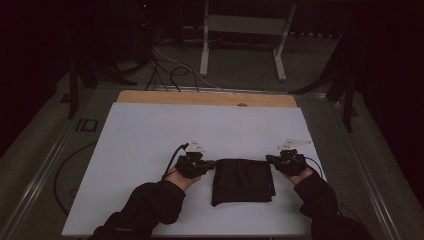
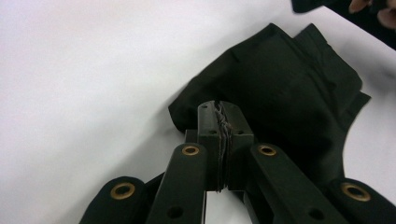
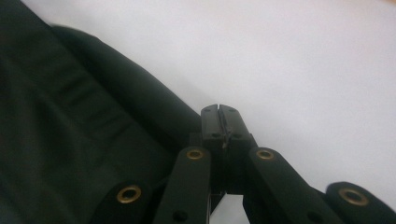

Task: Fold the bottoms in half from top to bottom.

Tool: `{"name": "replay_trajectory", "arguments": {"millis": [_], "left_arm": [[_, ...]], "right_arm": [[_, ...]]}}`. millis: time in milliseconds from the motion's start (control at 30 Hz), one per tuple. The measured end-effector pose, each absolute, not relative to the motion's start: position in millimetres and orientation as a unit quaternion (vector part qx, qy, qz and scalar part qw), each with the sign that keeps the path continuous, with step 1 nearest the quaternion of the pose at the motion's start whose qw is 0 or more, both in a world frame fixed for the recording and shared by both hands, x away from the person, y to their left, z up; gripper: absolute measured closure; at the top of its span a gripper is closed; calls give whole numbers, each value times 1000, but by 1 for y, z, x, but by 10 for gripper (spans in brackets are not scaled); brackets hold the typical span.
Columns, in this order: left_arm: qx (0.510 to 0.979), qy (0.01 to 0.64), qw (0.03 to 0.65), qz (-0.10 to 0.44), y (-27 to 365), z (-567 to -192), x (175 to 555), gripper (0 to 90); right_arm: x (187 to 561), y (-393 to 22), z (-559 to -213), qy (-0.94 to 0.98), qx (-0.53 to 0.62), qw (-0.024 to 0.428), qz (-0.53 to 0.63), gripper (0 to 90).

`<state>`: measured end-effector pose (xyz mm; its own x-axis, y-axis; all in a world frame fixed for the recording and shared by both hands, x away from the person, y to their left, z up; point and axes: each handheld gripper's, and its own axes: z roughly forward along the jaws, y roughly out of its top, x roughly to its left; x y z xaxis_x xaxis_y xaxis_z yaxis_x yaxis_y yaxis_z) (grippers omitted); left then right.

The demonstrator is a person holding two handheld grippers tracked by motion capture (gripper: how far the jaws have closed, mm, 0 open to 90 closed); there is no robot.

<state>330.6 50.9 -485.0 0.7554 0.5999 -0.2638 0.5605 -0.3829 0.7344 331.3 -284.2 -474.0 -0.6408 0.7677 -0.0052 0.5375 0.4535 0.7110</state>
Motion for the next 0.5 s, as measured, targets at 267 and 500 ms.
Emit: {"name": "replay_trajectory", "arguments": {"millis": [267,500], "left_arm": [[839,339,425,7,40,-494,337,899],[845,331,420,-17,34,-498,337,899]], "right_arm": [[338,-285,-500,848,397,133,324,900],[334,-286,-507,848,400,111,329,900]]}}
